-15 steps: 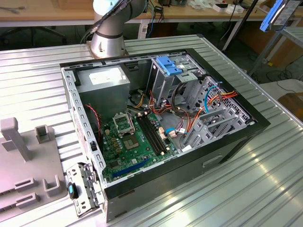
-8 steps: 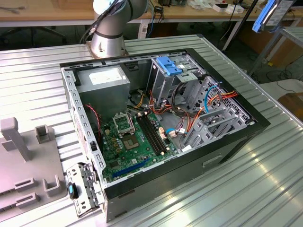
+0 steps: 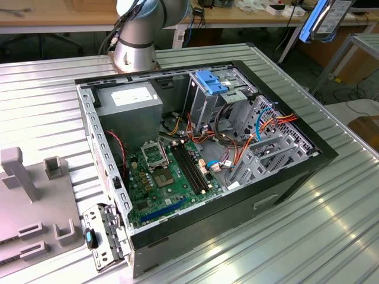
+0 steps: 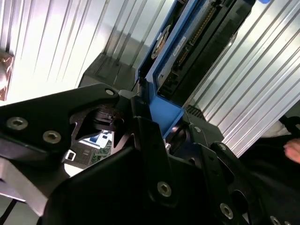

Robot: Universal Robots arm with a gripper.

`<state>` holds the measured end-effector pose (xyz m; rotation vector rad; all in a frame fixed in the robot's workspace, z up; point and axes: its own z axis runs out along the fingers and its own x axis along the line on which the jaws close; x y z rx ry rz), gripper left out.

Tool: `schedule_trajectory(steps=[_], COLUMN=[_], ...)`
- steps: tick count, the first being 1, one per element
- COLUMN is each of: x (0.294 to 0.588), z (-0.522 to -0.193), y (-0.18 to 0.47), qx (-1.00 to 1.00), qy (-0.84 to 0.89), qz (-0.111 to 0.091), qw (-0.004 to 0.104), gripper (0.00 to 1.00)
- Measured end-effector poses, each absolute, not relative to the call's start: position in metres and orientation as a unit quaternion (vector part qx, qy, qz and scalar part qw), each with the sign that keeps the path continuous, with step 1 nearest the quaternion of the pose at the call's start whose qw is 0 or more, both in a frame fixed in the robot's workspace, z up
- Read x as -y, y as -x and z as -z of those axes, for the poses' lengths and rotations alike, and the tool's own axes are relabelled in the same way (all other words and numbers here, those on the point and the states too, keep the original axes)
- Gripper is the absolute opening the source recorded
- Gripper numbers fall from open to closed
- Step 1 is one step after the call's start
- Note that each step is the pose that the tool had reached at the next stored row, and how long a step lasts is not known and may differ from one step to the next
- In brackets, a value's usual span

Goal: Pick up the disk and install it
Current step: 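Pick up the disk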

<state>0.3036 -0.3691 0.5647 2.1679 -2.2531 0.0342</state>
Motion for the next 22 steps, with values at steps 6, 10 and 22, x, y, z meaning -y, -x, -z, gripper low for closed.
schedule_trajectory(steps=[6,10,22], x=[0.369,0.369,0.369], z=[-0.564,-0.563,-0.56], y=[-0.26,-0.24,-0.153], qx=[0.721,0.721,0.721], qy=[-0.693,-0.693,-0.693], qz=[-0.011,-0.011,-0.011], qw=[0.007,0.007,0.007], gripper=[0.37,0.37,0.37])
